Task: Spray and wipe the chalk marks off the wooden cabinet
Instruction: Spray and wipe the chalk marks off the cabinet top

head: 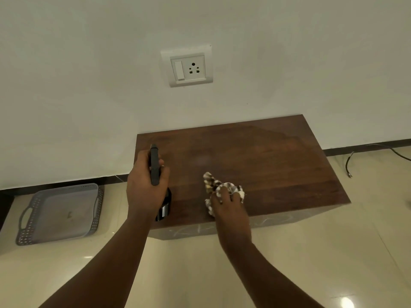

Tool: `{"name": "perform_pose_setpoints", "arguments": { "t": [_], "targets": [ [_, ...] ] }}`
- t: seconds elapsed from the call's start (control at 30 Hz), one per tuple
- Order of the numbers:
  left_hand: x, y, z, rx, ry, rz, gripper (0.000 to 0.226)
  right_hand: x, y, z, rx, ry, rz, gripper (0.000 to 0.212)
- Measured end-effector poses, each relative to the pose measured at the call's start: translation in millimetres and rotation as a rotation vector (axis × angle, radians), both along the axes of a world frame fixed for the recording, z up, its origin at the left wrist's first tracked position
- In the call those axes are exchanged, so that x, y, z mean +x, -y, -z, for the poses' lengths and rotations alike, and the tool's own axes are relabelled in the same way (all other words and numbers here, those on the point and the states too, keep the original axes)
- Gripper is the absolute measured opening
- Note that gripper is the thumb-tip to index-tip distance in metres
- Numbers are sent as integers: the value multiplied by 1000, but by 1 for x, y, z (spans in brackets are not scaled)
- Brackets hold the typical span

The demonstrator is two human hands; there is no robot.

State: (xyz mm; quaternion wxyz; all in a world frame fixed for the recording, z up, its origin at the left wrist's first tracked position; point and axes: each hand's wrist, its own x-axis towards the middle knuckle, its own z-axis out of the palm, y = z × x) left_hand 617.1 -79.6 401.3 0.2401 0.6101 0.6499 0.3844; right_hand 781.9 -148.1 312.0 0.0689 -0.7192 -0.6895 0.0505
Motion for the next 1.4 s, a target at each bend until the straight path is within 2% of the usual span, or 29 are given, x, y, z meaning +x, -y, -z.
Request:
{"name": "perform_pose_setpoints", "arguments": {
  "t": [0.17,0.23,0.3,0.47,0.57,0.6,0.67,0.83,1.0,1.1,1.3,1.4],
  "targets": [
    [-1,12,0,-7,0,-32,15,-12,20,4,28,-84,-306,33],
    [0,19,-2,-6,-7,-40,15,-4,26,3,43,-42,-430,32],
    [2,26,-5,-6,-25,-55,15,12,28,-3,73,24,-455,35],
    [11,39,-14,-9,-34,-63,14,92,31,-15,35,89,-134,47],
    [18,39,-12,-14,-12,-34,15,148,38,-8,-9,125,0,40],
    [21,39,-10,-13,-17,-22,15,163,40,-6,-35,131,41,44],
    [26,40,-6,-13,-31,-8,15,188,45,-8,-77,110,163,50],
    [41,44,-7,-60,13,27,14,225,55,-16,-107,51,458,47],
    [46,46,-17,-80,2,53,13,228,52,-20,-149,28,507,47],
    [45,42,-19,-88,16,49,13,225,42,-21,-134,-1,564,39],
    [32,29,-10,-92,130,-10,14,227,1,-18,-119,-2,612,31],
    [19,20,-6,-56,117,-22,16,233,-27,-15,-96,-12,602,31]
  ]
}}
